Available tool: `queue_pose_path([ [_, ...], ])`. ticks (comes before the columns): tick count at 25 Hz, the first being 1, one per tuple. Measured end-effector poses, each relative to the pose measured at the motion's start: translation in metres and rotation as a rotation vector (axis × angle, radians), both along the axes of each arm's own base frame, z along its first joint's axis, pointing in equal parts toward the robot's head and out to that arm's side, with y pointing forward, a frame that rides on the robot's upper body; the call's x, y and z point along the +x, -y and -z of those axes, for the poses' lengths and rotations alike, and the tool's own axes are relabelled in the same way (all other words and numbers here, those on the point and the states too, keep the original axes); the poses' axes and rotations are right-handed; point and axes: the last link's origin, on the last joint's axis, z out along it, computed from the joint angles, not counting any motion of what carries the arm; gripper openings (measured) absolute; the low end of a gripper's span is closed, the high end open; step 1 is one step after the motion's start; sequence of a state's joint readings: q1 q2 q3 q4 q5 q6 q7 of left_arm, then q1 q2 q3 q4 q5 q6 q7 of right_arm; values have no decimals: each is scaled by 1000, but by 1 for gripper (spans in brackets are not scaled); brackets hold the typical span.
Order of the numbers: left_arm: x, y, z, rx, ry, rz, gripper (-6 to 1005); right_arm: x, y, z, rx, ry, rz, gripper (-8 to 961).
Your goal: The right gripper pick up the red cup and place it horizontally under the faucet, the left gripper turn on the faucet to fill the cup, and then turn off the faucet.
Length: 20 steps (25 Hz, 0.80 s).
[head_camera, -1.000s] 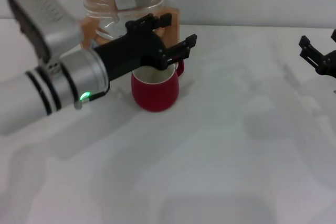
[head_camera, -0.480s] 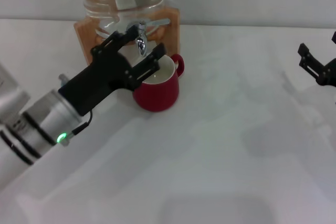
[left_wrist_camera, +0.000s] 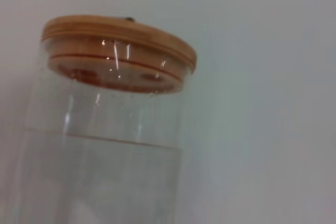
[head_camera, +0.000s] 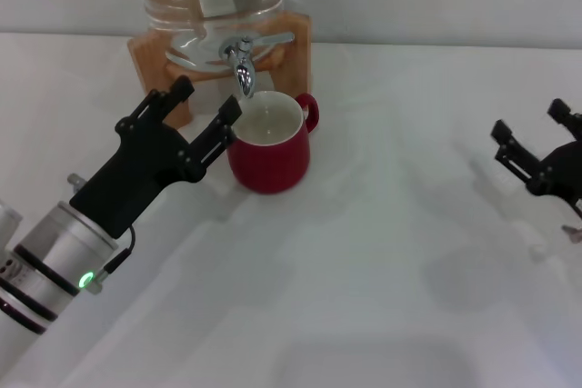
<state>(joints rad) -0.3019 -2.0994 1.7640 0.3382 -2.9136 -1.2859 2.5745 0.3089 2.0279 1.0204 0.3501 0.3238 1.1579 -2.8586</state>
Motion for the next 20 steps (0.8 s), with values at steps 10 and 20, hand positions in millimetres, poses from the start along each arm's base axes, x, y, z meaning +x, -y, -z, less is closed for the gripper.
queue_pose_path([
  [10,-11,4,0,4,-5,-50,757,-16,11,17,-65,-22,-72,857],
  [20,-14,6,1,2,-7,-62,756,-16,15,21,-84,-22,-76,857],
])
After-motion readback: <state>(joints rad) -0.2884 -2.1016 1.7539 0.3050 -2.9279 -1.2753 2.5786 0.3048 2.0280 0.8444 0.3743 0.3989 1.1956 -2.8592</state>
